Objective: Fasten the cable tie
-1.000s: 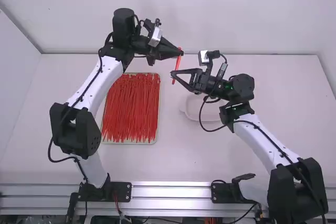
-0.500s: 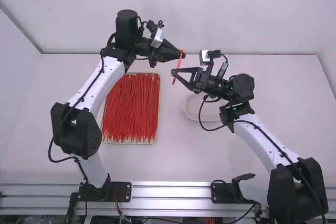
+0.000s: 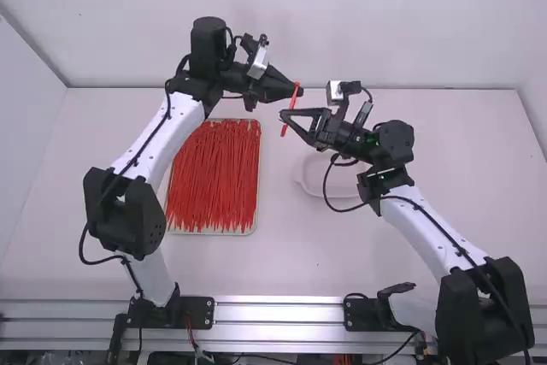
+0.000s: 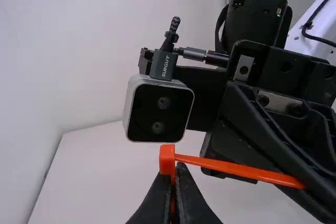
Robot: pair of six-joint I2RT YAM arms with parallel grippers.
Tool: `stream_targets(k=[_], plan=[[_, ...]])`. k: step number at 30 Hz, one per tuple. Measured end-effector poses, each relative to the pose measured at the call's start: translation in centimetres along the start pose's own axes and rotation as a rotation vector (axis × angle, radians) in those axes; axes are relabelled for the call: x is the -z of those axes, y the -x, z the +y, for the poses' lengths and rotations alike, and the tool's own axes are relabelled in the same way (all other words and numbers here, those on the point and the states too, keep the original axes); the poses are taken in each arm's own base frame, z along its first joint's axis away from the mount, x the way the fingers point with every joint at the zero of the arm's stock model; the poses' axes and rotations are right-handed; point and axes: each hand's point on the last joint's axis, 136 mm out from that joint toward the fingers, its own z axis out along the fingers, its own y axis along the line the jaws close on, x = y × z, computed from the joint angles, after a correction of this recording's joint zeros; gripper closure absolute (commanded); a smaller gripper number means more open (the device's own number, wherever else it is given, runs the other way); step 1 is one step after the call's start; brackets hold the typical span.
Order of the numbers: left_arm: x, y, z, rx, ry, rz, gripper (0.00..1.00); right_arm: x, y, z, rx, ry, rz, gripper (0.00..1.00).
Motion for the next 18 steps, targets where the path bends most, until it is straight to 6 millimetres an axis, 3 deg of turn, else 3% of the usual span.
stream_targets(k=[18], plan=[[-0.05,-0.31,-0.17,0.043,-0.002,0.001,0.98,0.14,0.81,-0.08,-0.007,-0.004,-0.042,1.00]])
